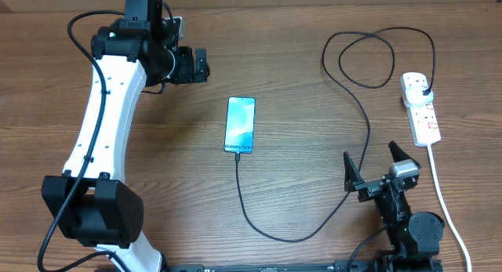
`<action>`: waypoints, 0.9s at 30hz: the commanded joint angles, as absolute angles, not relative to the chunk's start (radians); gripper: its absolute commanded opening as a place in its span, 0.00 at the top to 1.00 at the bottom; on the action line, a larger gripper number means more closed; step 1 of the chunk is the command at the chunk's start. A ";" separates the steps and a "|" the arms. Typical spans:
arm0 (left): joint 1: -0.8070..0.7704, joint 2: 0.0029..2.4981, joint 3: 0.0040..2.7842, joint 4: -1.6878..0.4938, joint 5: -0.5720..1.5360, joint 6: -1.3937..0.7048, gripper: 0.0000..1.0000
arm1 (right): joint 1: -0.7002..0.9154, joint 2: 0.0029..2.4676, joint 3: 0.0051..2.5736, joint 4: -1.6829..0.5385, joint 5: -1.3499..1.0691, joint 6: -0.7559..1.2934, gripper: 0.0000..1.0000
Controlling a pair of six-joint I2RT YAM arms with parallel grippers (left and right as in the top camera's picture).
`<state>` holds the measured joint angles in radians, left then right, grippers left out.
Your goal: Plug charger to phone and switch on socket
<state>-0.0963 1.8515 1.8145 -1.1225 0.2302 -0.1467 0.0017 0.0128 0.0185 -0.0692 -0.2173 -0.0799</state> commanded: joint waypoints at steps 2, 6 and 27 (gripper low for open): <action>-0.099 1.861 1.819 -1.122 0.226 -0.127 0.00 | 0.005 0.003 0.008 -0.069 -0.182 -0.087 0.00; -0.099 1.861 1.819 -1.122 0.226 -0.127 0.00 | 0.006 0.003 0.008 -0.072 -0.168 -0.075 0.00; -0.099 1.861 1.819 -1.122 0.226 -0.127 0.00 | 0.005 0.003 0.008 -0.070 -0.162 -0.076 0.00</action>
